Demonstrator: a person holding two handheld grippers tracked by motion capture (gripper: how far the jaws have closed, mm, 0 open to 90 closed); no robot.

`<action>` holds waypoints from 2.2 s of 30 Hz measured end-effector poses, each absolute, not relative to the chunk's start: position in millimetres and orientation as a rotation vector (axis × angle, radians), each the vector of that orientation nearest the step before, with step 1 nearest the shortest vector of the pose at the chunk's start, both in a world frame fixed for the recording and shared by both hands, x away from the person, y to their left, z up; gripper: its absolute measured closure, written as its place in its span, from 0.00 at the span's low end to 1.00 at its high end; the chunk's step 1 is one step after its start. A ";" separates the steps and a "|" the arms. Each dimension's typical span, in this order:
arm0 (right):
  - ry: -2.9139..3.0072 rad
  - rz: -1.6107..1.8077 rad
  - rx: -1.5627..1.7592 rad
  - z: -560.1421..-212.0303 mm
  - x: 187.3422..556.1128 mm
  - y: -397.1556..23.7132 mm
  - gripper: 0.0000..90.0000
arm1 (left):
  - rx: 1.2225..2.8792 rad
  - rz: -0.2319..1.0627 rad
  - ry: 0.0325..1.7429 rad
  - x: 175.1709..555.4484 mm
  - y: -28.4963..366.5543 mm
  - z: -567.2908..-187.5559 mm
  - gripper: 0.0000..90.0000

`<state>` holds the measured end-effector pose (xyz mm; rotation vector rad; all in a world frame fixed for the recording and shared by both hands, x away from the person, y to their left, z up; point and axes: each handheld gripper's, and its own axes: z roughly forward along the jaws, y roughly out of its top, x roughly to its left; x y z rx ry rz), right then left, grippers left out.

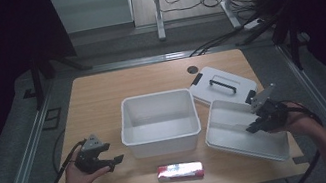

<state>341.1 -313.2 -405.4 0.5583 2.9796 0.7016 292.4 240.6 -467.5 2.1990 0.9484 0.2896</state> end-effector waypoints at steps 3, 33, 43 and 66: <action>2.992 0.706 0.564 -413.1 341.7 -312.6 1.00 | 2.196 0.289 0.954 292.4 240.4 -468.0 0.31; 3.112 0.616 0.553 -467.0 347.8 -299.2 0.99 | 2.210 0.295 0.953 293.5 241.4 -469.7 0.31; 3.092 0.601 0.552 -470.2 349.3 -301.1 0.95 | 2.214 0.295 0.951 293.3 241.1 -469.8 0.31; 2.855 0.902 0.509 -402.2 307.7 -254.6 0.59 | 2.203 0.301 0.949 291.8 244.3 -467.3 0.31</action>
